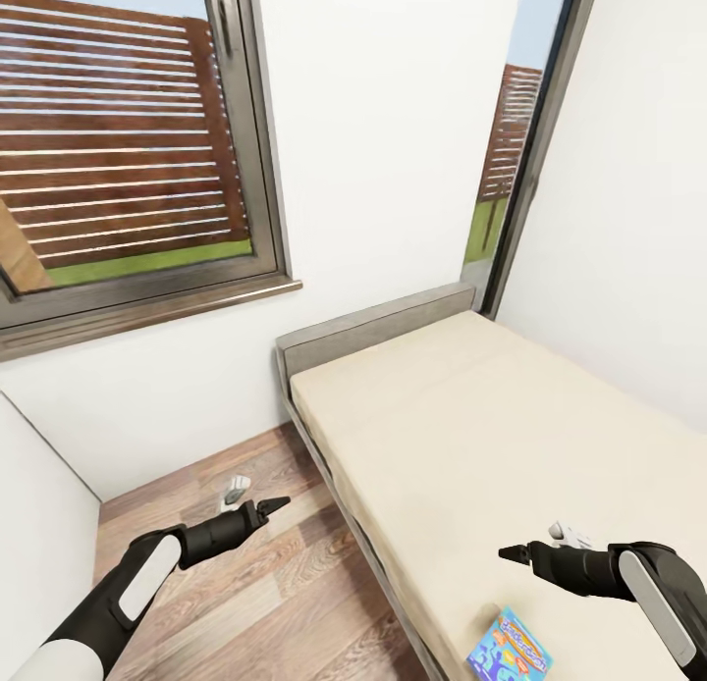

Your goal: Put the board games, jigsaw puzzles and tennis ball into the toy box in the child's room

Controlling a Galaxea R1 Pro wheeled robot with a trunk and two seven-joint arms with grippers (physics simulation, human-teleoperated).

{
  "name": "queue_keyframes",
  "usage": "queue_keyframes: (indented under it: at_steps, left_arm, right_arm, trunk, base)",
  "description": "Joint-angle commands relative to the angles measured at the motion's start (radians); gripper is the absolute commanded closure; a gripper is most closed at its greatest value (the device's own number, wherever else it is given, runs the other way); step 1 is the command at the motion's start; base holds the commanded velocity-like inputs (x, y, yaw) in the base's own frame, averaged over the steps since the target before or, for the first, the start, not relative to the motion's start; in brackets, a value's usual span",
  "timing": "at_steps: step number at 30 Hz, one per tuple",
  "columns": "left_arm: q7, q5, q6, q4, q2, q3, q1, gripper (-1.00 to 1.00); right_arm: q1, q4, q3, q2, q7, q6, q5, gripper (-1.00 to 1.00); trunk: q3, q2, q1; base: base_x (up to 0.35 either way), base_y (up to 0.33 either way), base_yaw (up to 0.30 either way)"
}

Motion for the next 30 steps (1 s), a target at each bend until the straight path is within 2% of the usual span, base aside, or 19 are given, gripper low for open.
queue_keyframes:
  at_steps: [1, 13, 30]
  left_arm:
    - [0.001, 0.008, 0.006, 0.001, 0.001, -0.002, -0.001, -1.0]
    - [0.001, 0.008, 0.006, 0.008, 0.004, -0.001, -0.001, -1.0]
    - [0.001, 0.008, 0.006, 0.01, 0.005, -0.001, -0.001, -1.0]
  right_arm:
    - [-0.001, 0.0, -0.002, 0.0, 0.01, 0.003, 0.009, -1.0]
    - [-0.001, 0.0, -0.002, 0.0, 0.01, 0.003, 0.009, -1.0]
    - [-0.001, 0.001, -0.002, 0.0, 0.01, 0.002, 0.009, -1.0]
  trunk:
    - [-0.001, -0.001, 0.0]
    - [-0.001, -0.001, 0.0]
    - [-0.001, -0.001, 0.0]
  base:
    - [0.0, -0.141, 0.0]
    - [0.0, -0.064, 0.0]
    - [-0.032, 0.007, 0.0]
